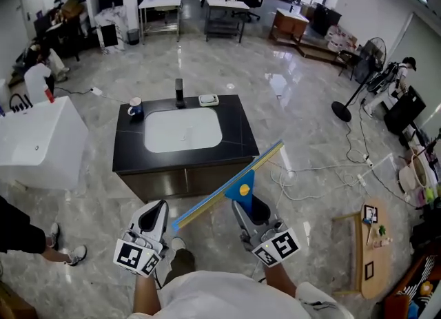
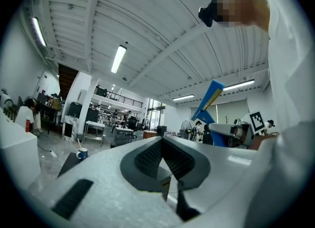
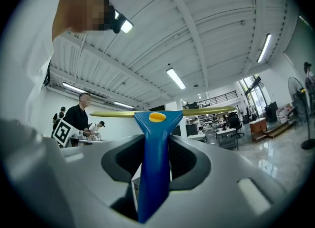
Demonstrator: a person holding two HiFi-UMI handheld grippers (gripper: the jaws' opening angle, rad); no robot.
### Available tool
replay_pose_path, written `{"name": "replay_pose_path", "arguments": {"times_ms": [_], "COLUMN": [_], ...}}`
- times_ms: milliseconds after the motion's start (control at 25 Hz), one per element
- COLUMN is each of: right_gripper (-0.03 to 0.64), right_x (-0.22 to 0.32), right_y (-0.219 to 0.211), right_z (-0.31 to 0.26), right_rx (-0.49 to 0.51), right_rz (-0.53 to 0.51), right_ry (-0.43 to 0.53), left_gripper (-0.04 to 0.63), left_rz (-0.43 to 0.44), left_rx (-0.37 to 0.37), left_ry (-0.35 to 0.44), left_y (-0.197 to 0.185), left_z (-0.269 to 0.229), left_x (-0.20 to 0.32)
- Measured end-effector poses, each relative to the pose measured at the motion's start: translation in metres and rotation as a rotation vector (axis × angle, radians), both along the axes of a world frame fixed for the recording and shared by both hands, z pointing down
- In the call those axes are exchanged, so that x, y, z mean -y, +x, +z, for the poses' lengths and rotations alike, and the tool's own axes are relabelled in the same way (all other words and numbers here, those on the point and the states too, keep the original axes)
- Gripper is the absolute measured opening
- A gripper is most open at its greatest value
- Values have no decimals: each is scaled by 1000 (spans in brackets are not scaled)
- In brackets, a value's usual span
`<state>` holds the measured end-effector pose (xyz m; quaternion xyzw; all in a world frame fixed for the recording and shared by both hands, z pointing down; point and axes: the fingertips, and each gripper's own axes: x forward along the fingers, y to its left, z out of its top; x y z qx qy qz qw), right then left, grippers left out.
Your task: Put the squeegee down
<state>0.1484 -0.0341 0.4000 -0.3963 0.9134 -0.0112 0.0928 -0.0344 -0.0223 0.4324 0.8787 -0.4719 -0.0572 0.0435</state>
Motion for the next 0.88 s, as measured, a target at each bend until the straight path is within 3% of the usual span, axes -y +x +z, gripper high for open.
{"name": "replay_pose_path", "arguments": {"times_ms": [200, 400, 600, 880], "right_gripper": [149, 149, 149, 149], "right_x": [62, 108, 149, 206], "right_y": [-60, -85, -77, -50], "right_z": [-4, -7, -4, -7], "right_rx": [-4, -21, -10, -4], "right_rz": [-5, 27, 55, 8], "right_ry": [-14, -30, -30, -13], "left_gripper": [5, 5, 5, 5], "left_rz": [17, 36, 43, -42], "left_rx": [24, -1, 28, 50], "left_ry": [33, 19, -2, -12], "left_y": [-56, -86, -83, -58], "left_z": [-10, -11, -6, -11], "left_x": [67, 121, 160, 190]}}
